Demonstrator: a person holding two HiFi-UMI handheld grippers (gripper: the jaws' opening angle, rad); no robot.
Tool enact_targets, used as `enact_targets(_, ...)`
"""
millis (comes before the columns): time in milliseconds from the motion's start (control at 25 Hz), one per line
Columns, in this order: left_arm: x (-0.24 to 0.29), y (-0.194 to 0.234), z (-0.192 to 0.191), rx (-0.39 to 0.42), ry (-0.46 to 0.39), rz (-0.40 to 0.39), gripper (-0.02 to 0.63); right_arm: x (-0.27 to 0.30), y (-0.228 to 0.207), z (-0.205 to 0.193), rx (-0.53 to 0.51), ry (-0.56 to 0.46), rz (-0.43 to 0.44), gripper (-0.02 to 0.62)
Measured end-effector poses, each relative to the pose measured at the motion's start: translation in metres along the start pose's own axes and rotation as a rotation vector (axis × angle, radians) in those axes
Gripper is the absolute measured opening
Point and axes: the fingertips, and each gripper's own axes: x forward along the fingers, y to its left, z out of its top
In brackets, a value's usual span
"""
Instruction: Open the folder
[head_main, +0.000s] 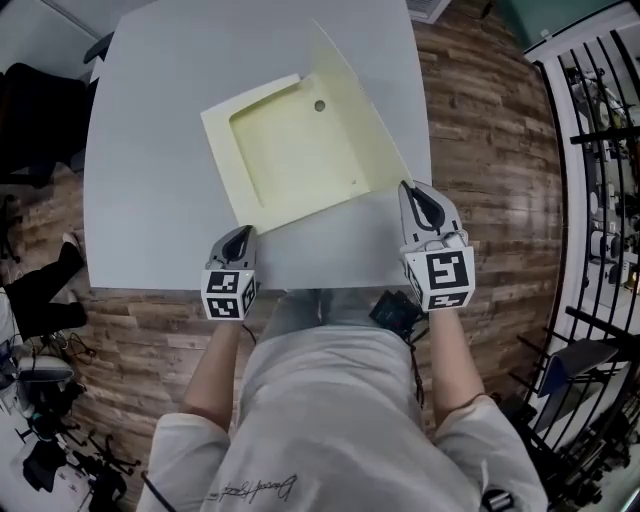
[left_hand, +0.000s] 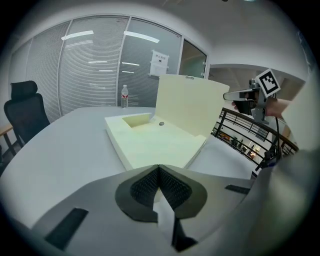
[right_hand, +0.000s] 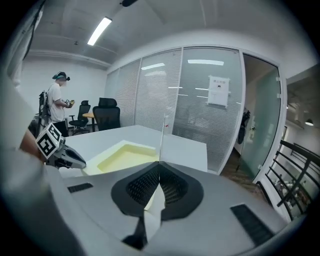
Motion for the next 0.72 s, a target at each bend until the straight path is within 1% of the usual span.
enact_targets(160,0.003,-0.001,0.001,0.013,0.009,-0.002,0.009,0.002,-0.031,-0.019,0.065,0.027,-0.046,0.025)
enact_targets(320,0.001,0.001,-0.001,0.026,0.013,0.0,0.009,0.004,-0.044,-0.036,0.062,0.07,-0.073,0.025)
enact_targets(440,0.0,0.002,-0.001,0.038,0.013,0.004,0.009,0.004,-0.055,-0.045,0.084,0.087,-0.098,0.025)
enact_targets(520,-0.001,0.005,-0.001,0.025,0.008,0.018,0.009,0.005,-0.064,-0.054,0.101,0.105,-0.118,0.025)
enact_targets(640,-0.002,0.01,-0.001,-0.019,-0.002,0.042,0.009,0.007,-0.078,-0.07,0.111,0.142,-0.154,0.025)
enact_targets(720,-0.004,0.014,-0.001,-0.027,-0.006,0.058,0.009,0.008,-0.087,-0.083,0.131,0.169,-0.174,0.026)
